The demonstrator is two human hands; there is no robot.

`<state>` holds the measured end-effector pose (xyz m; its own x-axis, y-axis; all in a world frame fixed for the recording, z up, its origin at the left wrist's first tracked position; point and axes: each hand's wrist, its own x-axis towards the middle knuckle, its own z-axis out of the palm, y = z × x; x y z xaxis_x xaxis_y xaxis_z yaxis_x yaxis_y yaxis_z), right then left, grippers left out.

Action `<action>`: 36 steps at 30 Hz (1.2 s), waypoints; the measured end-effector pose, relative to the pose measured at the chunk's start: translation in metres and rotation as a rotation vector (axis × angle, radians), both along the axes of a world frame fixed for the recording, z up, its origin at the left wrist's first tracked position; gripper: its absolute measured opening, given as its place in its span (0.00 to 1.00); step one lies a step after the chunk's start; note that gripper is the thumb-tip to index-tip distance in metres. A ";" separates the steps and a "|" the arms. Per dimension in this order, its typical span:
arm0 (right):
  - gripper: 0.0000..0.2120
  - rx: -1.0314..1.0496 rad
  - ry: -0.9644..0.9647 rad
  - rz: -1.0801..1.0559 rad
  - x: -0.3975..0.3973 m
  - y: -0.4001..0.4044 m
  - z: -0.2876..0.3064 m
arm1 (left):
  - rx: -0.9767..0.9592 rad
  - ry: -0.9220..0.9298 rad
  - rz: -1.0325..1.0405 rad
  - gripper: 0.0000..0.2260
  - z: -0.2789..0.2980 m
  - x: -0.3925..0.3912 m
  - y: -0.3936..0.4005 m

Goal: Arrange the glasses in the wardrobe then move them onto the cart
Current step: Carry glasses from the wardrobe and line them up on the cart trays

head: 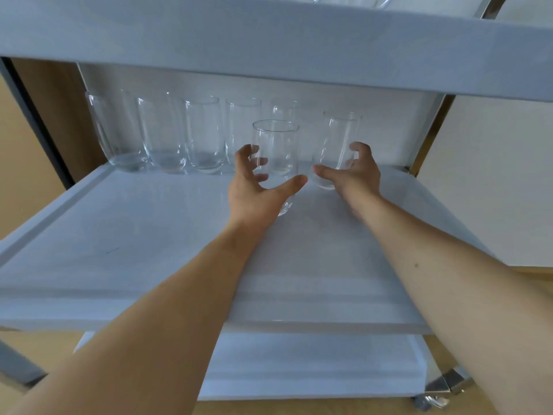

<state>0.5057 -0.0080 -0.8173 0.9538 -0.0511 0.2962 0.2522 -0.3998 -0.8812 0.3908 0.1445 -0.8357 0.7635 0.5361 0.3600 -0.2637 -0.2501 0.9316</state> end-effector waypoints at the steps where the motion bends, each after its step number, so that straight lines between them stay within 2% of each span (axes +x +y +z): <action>1: 0.45 -0.011 -0.003 0.004 0.005 0.003 0.000 | -0.002 -0.001 0.000 0.40 0.000 0.000 0.000; 4: 0.47 -0.010 0.001 0.025 0.016 0.009 -0.001 | -0.007 -0.005 -0.005 0.41 0.000 0.001 0.001; 8: 0.42 0.067 0.010 0.037 0.025 0.012 -0.005 | -0.008 -0.008 -0.010 0.41 -0.001 0.002 0.000; 14: 0.41 0.071 0.003 0.085 0.030 0.013 -0.007 | 0.004 -0.014 -0.004 0.41 0.000 0.004 -0.001; 23: 0.46 -0.047 0.057 0.041 0.022 0.012 0.004 | 0.028 -0.001 0.008 0.39 0.000 0.001 -0.002; 24: 0.44 -0.052 0.029 -0.008 0.016 0.010 0.007 | 0.024 0.001 0.006 0.39 0.000 0.001 -0.002; 26: 0.34 -0.062 -0.161 -0.094 0.002 0.006 0.014 | 0.021 0.003 0.002 0.39 0.001 0.000 -0.002; 28: 0.23 -0.029 -0.348 -0.044 -0.015 0.005 0.025 | 0.023 0.001 0.002 0.40 0.002 0.000 -0.003; 29: 0.22 0.016 -0.362 0.031 -0.025 0.006 0.032 | 0.025 0.000 0.001 0.40 0.002 -0.001 -0.003; 31: 0.26 0.088 -0.256 0.211 -0.044 0.014 0.046 | 0.030 0.005 -0.004 0.40 0.003 -0.001 -0.004; 34: 0.37 0.040 -0.048 0.387 -0.061 0.029 0.056 | 0.047 0.016 -0.008 0.41 0.003 -0.003 -0.003; 36: 0.37 0.011 0.051 0.431 -0.067 0.034 0.057 | 0.050 0.022 -0.009 0.42 0.003 -0.004 -0.003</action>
